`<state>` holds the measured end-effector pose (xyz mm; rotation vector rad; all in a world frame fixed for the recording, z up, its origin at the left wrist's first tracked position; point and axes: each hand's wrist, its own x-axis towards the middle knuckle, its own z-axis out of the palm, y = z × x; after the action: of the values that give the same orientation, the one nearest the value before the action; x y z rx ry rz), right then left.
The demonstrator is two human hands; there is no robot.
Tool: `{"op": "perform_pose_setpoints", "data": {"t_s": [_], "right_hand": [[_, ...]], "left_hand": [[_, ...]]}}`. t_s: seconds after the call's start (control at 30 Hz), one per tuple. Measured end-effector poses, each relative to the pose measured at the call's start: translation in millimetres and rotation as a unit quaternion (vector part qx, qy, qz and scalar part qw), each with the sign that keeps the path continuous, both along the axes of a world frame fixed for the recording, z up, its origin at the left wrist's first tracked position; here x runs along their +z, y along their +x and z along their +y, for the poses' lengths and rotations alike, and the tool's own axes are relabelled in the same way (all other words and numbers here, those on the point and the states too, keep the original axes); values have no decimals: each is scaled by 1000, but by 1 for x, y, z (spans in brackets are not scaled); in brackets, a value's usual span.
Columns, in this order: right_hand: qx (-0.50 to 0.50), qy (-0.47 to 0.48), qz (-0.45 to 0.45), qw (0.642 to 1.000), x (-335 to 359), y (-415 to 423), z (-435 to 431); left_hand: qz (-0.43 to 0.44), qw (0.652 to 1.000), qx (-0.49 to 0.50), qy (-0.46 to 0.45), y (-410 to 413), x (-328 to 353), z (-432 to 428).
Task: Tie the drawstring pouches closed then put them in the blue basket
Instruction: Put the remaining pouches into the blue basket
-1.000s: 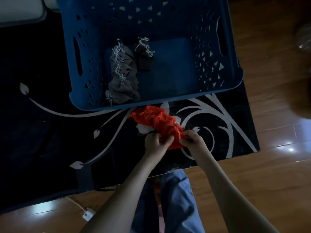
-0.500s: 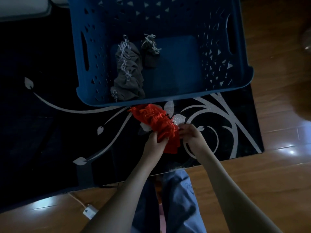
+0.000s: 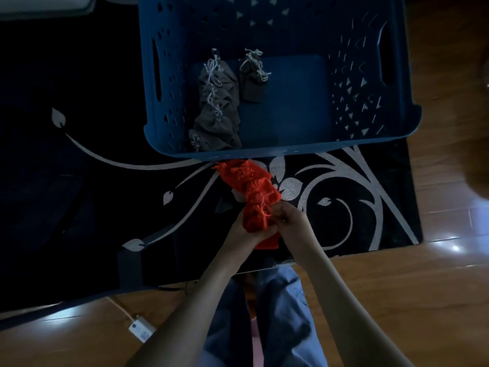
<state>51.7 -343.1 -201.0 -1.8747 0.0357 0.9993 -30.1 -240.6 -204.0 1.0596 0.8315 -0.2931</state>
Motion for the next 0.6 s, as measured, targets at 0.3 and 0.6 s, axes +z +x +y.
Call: {"op": "perform_pose_setpoints", "data": {"t_s": [0.3,0.6], "right_hand": [[-37,192,152,969,7,-9,25],[-42,175,186,966,7,-17,29]], "left_hand": [[-36,999,-4,-12,-17,10,23],[-24,998,6,-65,-23,7,32]]}}
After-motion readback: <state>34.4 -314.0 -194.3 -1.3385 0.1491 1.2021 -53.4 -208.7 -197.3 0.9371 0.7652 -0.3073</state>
